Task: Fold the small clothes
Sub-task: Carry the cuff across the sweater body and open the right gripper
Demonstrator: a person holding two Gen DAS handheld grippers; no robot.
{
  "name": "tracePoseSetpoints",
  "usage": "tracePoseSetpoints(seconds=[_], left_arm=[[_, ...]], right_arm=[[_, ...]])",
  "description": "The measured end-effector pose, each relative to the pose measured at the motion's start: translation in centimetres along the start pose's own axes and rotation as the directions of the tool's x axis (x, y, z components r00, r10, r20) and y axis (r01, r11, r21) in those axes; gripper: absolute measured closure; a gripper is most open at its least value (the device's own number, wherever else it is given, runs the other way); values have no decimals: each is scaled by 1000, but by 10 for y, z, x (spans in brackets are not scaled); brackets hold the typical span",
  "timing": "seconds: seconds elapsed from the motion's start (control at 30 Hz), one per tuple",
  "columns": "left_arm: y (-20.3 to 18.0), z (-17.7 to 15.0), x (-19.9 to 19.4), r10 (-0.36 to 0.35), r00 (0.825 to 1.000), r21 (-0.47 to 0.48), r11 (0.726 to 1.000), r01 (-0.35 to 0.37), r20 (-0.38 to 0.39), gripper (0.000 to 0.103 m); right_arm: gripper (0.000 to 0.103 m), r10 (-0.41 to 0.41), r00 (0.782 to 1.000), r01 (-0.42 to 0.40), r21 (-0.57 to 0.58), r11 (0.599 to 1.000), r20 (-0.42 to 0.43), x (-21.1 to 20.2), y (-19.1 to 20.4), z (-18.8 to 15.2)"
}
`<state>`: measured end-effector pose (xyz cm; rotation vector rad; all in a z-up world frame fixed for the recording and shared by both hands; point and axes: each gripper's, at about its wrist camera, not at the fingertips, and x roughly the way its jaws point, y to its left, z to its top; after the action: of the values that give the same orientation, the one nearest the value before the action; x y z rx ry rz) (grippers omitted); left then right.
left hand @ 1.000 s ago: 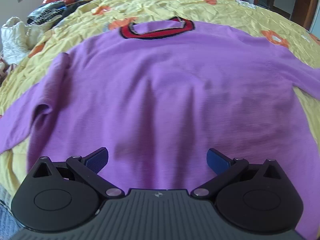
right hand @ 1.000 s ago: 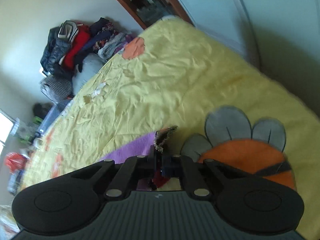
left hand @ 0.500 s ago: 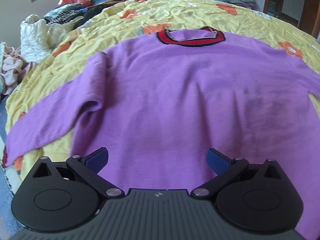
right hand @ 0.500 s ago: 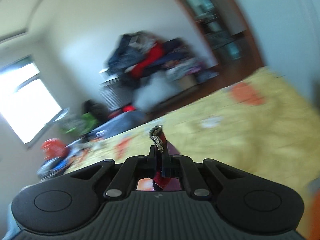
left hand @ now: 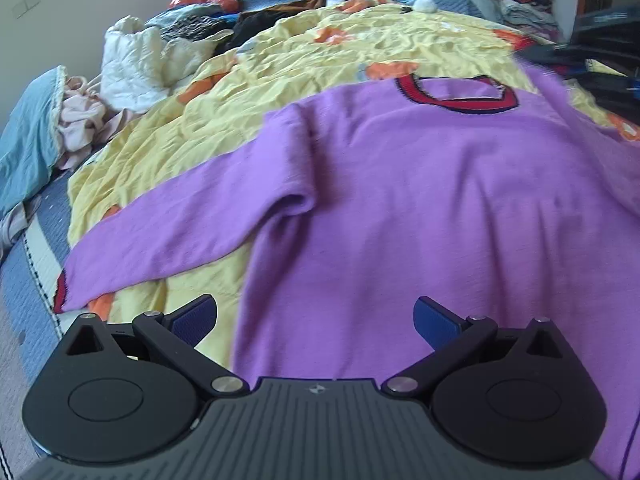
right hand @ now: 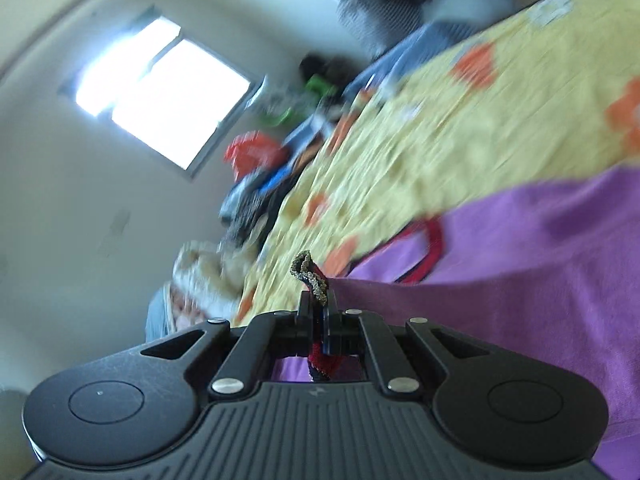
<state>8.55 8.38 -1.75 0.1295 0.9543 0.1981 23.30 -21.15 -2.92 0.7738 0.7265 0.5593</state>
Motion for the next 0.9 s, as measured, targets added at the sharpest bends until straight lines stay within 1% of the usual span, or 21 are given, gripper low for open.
tracePoseSetpoints(seconds=[0.1,0.2,0.3,0.37,0.47,0.5,0.57,0.6,0.67,0.7,0.73,0.77,0.8,0.83,0.87,0.9], left_arm=[[7,3,2,19,1000,-17,1000,-19,-9,0],[10,3,1,10,1000,-27,1000,-10,-3,0],[9,2,3,14,1000,-23,1000,-14,-6,0],[8,2,4,12,1000,-20,1000,-12,-15,0],[7,2,4,10,1000,-17,1000,-10,-13,0],[7,2,5,9,1000,-16,1000,-9,-13,0],[7,1,6,10,1000,-15,1000,-10,-19,0],[7,1,7,13,1000,-15,1000,-13,-23,0],[6,0,9,10,1000,-14,1000,-10,-29,0],[6,-1,10,8,999,-14,1000,-9,-31,0],[6,-1,11,9,999,-13,1000,-9,-35,0],[6,-2,12,12,999,-13,1000,-13,-42,0],[6,-2,13,14,999,-16,1000,-15,-47,0],[6,-1,13,11,999,-19,1000,-12,-49,0],[7,-1,12,6,999,-22,1000,-7,-43,0],[8,1,10,-2,1000,-27,1000,1,-29,0]], right_arm=[[99,17,997,-17,-7,1000,-80,45,16,-29],[99,9,990,-17,-55,998,-142,76,31,-53],[99,-24,986,9,-89,996,-164,97,40,-69],[99,1,985,-11,-62,998,-173,106,41,-68],[99,21,984,-37,-86,996,-175,112,56,-73],[99,13,984,-31,-99,995,-178,116,60,-73],[99,-31,978,6,-120,993,-207,130,60,-75],[99,-55,973,28,-121,992,-226,138,55,-78],[98,-62,959,36,-99,994,-278,151,43,-85],[95,-92,952,59,-121,991,-293,155,41,-90],[93,-102,950,58,-155,986,-295,157,41,-94],[88,-96,952,44,-182,982,-290,154,45,-94],[73,-94,951,34,-202,979,-296,149,50,-92],[44,-89,952,24,-218,976,-294,140,56,-89],[30,-75,962,11,-239,971,-263,123,63,-83],[21,-54,977,-6,-278,961,-206,100,68,-78]])
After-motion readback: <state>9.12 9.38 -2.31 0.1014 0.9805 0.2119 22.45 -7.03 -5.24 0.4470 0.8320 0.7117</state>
